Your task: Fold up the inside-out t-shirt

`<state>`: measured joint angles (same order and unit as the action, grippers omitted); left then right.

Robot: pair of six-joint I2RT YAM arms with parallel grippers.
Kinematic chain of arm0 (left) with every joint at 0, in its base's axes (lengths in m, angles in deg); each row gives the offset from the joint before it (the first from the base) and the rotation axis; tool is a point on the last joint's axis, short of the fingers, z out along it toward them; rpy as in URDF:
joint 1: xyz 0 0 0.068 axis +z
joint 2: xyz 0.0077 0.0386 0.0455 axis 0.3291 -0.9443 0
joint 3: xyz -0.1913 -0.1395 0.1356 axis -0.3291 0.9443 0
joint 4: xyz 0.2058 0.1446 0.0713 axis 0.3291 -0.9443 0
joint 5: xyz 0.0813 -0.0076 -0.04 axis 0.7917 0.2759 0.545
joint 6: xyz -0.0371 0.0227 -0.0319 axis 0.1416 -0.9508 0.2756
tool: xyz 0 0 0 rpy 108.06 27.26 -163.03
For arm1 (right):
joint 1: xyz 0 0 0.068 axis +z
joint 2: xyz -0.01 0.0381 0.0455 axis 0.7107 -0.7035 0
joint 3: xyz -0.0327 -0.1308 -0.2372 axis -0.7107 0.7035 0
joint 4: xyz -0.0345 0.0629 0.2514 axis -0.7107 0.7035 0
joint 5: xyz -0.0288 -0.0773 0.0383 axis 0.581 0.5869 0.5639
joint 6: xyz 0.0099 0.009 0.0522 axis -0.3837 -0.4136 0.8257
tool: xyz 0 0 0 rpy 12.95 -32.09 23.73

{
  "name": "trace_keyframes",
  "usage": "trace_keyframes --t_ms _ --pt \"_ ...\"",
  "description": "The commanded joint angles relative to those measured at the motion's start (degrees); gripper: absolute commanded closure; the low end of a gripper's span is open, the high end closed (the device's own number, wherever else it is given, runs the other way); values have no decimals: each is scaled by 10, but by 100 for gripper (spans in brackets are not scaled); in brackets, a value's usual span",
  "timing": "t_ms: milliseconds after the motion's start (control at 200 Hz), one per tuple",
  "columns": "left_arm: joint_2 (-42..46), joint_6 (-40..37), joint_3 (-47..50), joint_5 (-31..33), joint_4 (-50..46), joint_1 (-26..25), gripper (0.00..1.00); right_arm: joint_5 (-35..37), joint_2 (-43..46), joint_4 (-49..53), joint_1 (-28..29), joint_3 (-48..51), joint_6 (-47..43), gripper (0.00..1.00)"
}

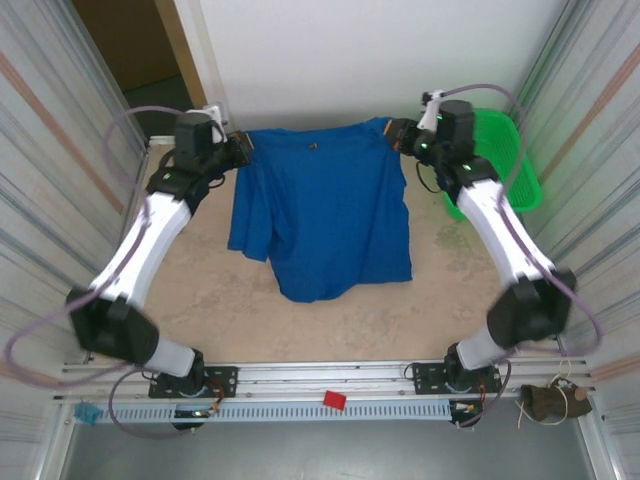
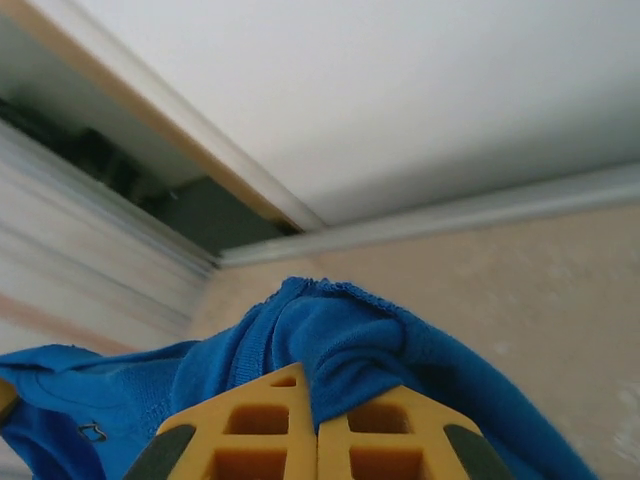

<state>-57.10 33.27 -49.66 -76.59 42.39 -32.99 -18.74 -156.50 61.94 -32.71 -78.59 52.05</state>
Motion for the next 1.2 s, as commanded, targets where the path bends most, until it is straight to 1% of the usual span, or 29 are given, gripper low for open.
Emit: trace_keyframes --t_ms 0,35,70,100,165,266,396,481,541,576,591,631,641,716,792,847,882,907,957,987,1007,1032,1037,1042,1057,1072,1102,1107,1192 --pt "-85 -25 -49 18 40 25 83 21 -91 -13 -18 -78 -32 53" --pt "-116 -36 -76 18 43 32 62 15 -112 0 -20 -96 -34 44" --pt "-140 -40 -96 12 39 40 48 13 -116 6 -21 -99 -33 41" --pt "-154 -41 -113 5 34 46 41 15 -107 8 -20 -89 -31 39" --pt "-155 -34 -123 -12 18 54 34 17 -63 9 -19 -34 -27 38" --pt "-94 -18 -61 -41 -3 50 29 40 38 50 -17 70 -25 34" --pt "39 33 129 -54 -1 13 25 62 141 77 -6 245 -29 29" --pt "116 51 244 -32 -20 -47 23 73 184 104 -2 332 -32 26" --pt "160 67 314 2 -27 -100 22 71 211 113 1 379 -27 25" --pt "180 79 352 23 -19 -133 20 69 223 111 6 406 -26 25" --pt "186 85 365 33 -17 -146 18 70 228 111 8 416 -27 23" --pt "193 103 394 51 -5 -176 17 80 234 111 19 439 -31 22" --pt "192 106 401 53 -4 -182 17 83 234 110 22 444 -31 20" --pt "171 133 426 72 4 -212 16 86 219 100 30 472 -31 18" --pt "136 138 429 88 11 -231 14 83 188 72 35 484 -28 17" --pt "111 135 429 94 32 -242 14 81 158 55 40 480 -29 14" --pt "91 132 428 93 49 -246 13 78 138 47 42 474 -33 15" --pt "76 130 424 90 59 -246 13 77 123 41 45 469 -38 18" --pt "45 124 413 86 63 -245 18 71 95 32 46 458 -46 28" --pt "29 118 405 84 63 -245 26 61 80 28 44 451 -52 43" --pt "20 114 399 81 64 -244 35 53 72 27 44 445 -57 57" --pt "12 109 392 74 63 -241 51 44 63 29 43 437 -64 76" --pt "11 108 390 73 63 -240 55 42 62 30 43 435 -65 78" --pt "10 106 388 72 62 -240 57 40 61 30 42 433 -66 82" --pt "9 103 383 69 59 -238 69 35 58 34 42 428 -70 93" --pt "9 99 377 70 54 -236 80 29 56 36 42 423 -74 100" --pt "13 92 364 72 37 -232 99 18 58 48 42 412 -79 100" --pt "15 91 362 74 34 -231 100 16 58 50 41 411 -80 100" --pt "49 63 311 72 -18 -208 100 -27 92 83 34 376 -78 100"
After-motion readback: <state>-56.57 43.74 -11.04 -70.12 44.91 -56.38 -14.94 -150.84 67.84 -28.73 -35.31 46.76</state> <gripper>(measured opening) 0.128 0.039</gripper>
